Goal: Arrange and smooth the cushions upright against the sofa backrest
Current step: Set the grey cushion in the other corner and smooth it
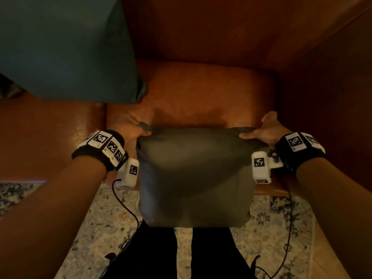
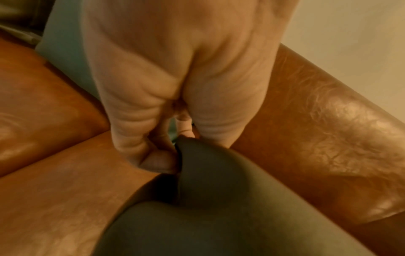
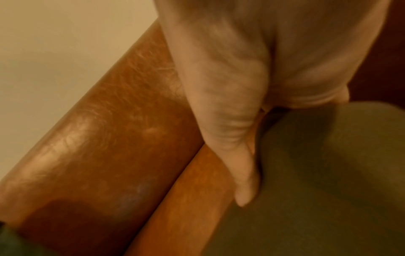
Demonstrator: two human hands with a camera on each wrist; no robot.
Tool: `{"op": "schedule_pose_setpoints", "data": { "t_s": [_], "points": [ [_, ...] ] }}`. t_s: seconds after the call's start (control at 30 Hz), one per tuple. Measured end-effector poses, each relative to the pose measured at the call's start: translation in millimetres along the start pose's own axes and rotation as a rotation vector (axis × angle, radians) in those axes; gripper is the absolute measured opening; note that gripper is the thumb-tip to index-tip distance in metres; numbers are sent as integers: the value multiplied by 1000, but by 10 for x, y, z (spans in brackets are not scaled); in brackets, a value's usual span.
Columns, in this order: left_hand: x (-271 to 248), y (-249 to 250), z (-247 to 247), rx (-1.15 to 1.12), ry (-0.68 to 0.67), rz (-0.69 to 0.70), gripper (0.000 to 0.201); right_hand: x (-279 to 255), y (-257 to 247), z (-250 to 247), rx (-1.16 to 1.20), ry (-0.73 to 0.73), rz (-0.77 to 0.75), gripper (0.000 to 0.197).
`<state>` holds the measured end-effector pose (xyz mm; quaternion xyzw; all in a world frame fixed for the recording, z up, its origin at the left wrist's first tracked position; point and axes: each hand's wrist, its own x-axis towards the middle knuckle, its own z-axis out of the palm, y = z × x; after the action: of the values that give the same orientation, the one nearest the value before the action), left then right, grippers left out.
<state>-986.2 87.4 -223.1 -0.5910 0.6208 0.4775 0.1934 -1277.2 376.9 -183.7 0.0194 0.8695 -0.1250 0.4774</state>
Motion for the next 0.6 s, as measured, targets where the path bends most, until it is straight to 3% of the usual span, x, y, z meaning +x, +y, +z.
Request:
{"op": "schedule_pose_setpoints", "data": {
  "t_s": [0.13, 0.27, 0.37, 0.4, 0.5, 0.6],
  "points": [
    [1, 19, 29, -45, -4, -52, 30, -1, 42, -52, -58, 36, 68, 88],
    [-1, 28, -40, -17, 11, -79, 59, 37, 60, -72, -190, -75, -40, 31],
    [31, 9, -69, 55, 31, -72, 41, 46, 141, -53, -155, -93, -110, 17],
    [50, 6, -67, 61, 34, -65, 41, 60, 185, -51, -129, -43, -111, 19],
    [46, 23, -61, 126, 13, -60, 40, 31, 252, -73, -100, 88, -76, 52],
    [71, 1, -113, 193, -52, -98, 65, 56, 327, -77, -98, 57, 50, 94]
  ]
}}
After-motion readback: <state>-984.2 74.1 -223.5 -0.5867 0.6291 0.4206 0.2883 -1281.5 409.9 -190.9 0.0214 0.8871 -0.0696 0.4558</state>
